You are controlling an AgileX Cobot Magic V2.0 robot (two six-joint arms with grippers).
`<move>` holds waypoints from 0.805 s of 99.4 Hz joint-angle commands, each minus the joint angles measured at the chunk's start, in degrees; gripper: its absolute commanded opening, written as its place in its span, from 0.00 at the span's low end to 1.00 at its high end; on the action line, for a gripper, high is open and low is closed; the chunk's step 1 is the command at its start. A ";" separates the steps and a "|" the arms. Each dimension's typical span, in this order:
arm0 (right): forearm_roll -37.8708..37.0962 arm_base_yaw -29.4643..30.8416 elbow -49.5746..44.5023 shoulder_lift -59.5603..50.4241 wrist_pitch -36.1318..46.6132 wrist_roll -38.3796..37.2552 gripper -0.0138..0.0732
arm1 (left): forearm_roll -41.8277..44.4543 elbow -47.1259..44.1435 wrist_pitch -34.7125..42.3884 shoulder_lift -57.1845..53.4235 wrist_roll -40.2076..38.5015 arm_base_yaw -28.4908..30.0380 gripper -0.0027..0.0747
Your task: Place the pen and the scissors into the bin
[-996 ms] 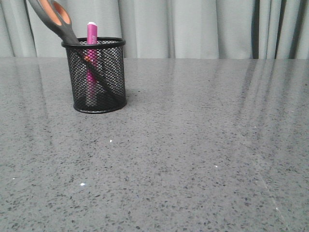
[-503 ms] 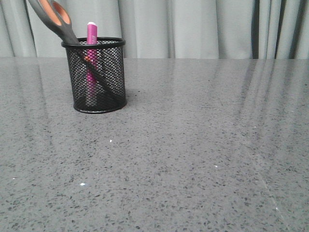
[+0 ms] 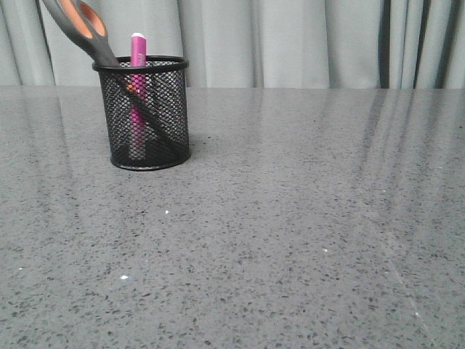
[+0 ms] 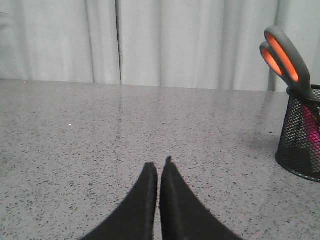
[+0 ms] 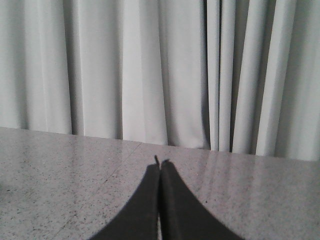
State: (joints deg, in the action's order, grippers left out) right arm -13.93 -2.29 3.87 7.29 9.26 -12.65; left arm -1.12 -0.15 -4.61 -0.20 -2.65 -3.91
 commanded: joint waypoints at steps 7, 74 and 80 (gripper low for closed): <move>13.93 0.46 1.08 0.55 -4.69 12.65 0.08 | 0.02 -1.20 4.20 -1.54 -0.51 0.05 0.01; 15.32 3.37 -5.43 -8.92 -14.24 13.97 0.08 | 0.02 -1.20 4.20 -1.43 -0.51 0.05 0.01; 15.08 3.37 -5.43 -8.92 -14.63 13.97 0.08 | 0.02 -1.20 4.20 -1.43 -0.51 0.05 0.01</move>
State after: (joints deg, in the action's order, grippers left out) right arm 1.80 0.70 -0.58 -0.65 -8.69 1.07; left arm -1.12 -0.15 -4.73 -0.20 -2.65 -3.91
